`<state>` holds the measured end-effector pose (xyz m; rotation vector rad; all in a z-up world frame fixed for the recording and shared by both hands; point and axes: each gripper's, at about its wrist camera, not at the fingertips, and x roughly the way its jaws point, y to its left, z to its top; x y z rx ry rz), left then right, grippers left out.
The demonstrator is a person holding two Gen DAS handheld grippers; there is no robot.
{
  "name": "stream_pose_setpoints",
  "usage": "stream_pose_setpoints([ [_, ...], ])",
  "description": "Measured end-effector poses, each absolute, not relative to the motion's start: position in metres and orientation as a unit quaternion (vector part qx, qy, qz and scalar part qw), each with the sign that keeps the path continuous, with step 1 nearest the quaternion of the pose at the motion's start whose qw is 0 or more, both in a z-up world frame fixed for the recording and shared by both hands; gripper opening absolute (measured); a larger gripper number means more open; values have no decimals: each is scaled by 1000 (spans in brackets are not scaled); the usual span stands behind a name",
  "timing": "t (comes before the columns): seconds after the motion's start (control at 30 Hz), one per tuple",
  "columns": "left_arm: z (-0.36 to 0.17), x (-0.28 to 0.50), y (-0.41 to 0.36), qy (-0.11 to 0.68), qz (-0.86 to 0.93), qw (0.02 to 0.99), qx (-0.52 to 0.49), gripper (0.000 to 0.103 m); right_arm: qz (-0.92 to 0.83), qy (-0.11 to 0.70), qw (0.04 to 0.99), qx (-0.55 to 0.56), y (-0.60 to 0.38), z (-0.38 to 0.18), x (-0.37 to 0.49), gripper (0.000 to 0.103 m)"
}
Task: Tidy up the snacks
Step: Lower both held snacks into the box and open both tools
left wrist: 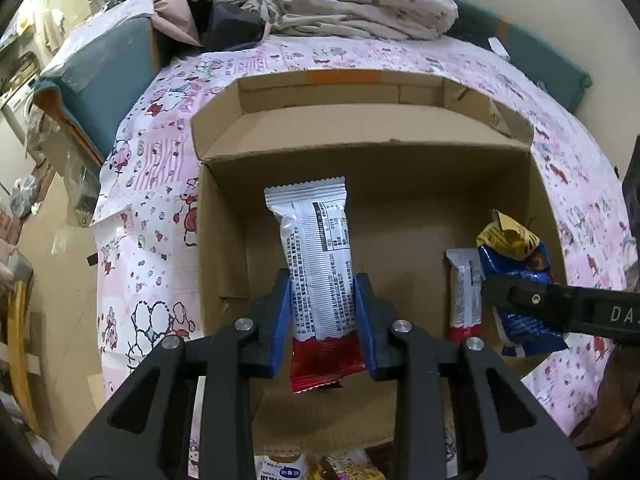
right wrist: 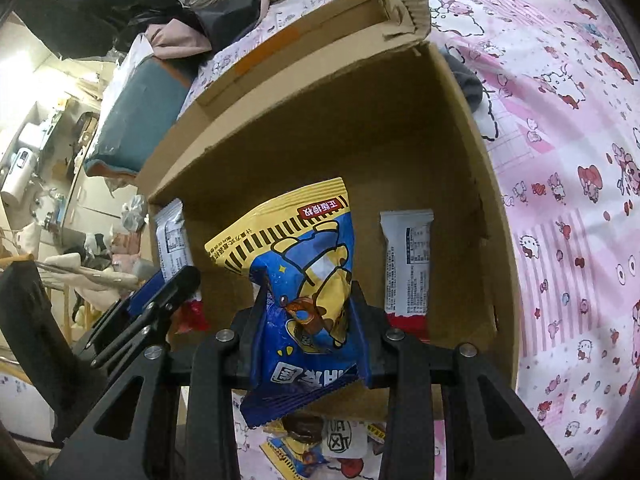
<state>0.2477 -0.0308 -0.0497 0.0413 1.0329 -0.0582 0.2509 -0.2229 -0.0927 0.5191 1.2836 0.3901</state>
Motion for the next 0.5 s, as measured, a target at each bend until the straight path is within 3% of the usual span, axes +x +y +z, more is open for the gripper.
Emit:
stream_pose_setpoints([
  [0.5,-55,248,-30,497,-24,867,15,27,143,603,748,237,-228,-107,260,38],
])
